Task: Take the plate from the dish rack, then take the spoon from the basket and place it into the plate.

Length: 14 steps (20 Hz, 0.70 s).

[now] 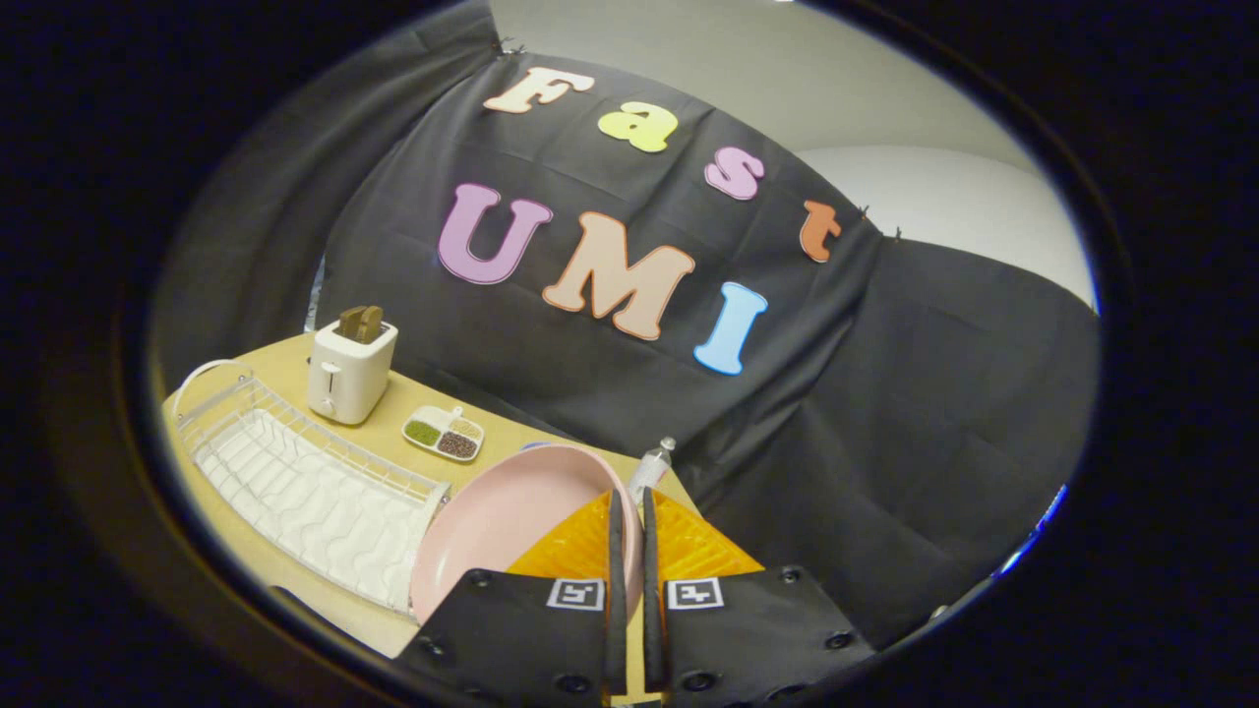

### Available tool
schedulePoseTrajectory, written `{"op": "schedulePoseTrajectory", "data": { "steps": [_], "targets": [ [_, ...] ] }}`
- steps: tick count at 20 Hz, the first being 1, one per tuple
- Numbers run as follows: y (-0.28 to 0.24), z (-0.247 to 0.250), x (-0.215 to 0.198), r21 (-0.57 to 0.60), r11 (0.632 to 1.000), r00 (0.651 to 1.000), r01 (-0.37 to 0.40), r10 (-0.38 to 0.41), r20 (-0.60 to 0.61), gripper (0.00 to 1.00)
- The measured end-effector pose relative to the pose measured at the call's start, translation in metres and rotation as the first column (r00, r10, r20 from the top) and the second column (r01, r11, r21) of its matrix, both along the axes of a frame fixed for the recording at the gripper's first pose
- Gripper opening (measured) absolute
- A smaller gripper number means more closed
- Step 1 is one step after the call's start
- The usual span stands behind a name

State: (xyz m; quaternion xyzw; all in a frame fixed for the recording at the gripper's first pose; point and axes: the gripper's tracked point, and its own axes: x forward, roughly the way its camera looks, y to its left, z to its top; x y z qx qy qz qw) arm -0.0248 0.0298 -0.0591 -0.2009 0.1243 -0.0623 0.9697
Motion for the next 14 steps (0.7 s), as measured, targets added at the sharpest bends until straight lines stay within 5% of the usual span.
{"op": "schedulePoseTrajectory", "data": {
  "steps": [7, 14],
  "targets": [
    [-0.058, -0.044, -0.033, 0.142, 0.989, 0.997, 0.031, -0.021, -0.073, 0.09],
    [-0.080, -0.110, -0.048, 0.341, 0.939, 0.988, 0.046, 0.007, -0.151, 0.10]
  ]
}}
